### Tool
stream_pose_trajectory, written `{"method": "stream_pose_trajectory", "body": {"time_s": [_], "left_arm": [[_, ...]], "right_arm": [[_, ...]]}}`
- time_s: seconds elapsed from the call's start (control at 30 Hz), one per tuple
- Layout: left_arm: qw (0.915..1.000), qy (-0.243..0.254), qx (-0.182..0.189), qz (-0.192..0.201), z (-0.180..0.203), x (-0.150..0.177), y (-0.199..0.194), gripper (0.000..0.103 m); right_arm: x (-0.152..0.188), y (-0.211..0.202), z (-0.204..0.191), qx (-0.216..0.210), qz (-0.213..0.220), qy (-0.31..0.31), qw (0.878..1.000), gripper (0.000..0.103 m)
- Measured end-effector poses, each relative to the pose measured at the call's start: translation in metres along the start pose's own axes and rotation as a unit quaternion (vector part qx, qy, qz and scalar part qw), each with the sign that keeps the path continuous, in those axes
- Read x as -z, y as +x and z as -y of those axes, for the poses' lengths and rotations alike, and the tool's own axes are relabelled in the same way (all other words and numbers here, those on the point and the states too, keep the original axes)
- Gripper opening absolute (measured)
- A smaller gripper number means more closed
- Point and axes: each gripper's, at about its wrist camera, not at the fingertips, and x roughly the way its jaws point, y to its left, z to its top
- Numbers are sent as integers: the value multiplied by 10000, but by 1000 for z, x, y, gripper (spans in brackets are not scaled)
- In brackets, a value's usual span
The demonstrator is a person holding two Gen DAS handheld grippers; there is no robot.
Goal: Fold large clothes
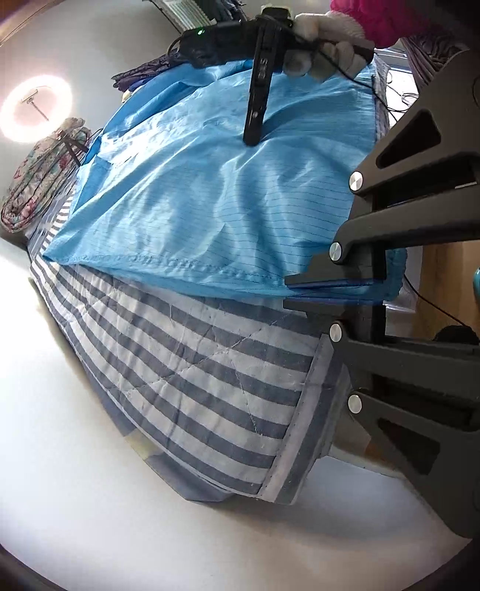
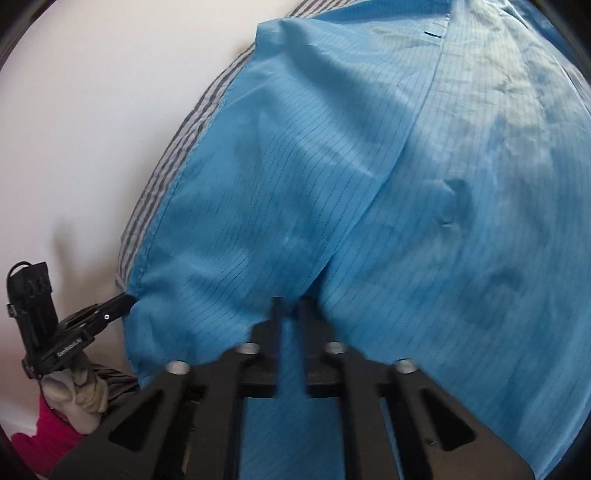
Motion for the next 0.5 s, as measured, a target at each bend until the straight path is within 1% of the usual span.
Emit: {"method": "stream_pose_trajectory", "body": {"time_s": [0.1, 0.13, 0.17, 0.2, 0.23, 0.27, 0.33, 0.4, 0.43, 0.47, 0.5], "left_arm": [[9999, -121, 96, 46, -4, 2, -8, 2], [9997, -190, 149, 35, -6, 1, -9, 7], [9995, -241, 201, 24, -8, -1, -9, 25], [9994, -273, 217, 23, -9, -3, -9, 40], [9992, -333, 218, 57, -10, -6, -7, 63], [9989, -379, 242, 101, -11, -8, -7, 65], [9983, -425, 397, -23, -11, -15, 3, 65], [9984, -380, 370, -170, -9, -19, 13, 47], [9990, -302, 249, -229, -8, -19, 16, 28], [9995, -182, 50, -238, -5, -17, 17, 18], [9997, -134, 6, -198, -4, -15, 15, 16]], "right_arm": [[5, -4, -9, 381, 38, -278, 9989, 1], [5, -5, -10, 398, 8, -272, 9988, 1], [8, -3, -10, 319, -25, -258, 9992, 1], [10, -5, -10, 204, -56, -285, 9994, 1], [12, -6, -11, 237, -67, -367, 9990, 1], [12, -5, -14, 327, -70, -445, 9984, 1], [15, -1, -22, 445, -88, -685, 9966, 1], [14, 1, -25, 494, -94, -753, 9959, 1], [14, 1, -24, 438, -87, -697, 9966, 1], [12, 0, -21, 341, -105, -585, 9976, 1], [11, -3, -17, 243, -155, -437, 9986, 1]]}}
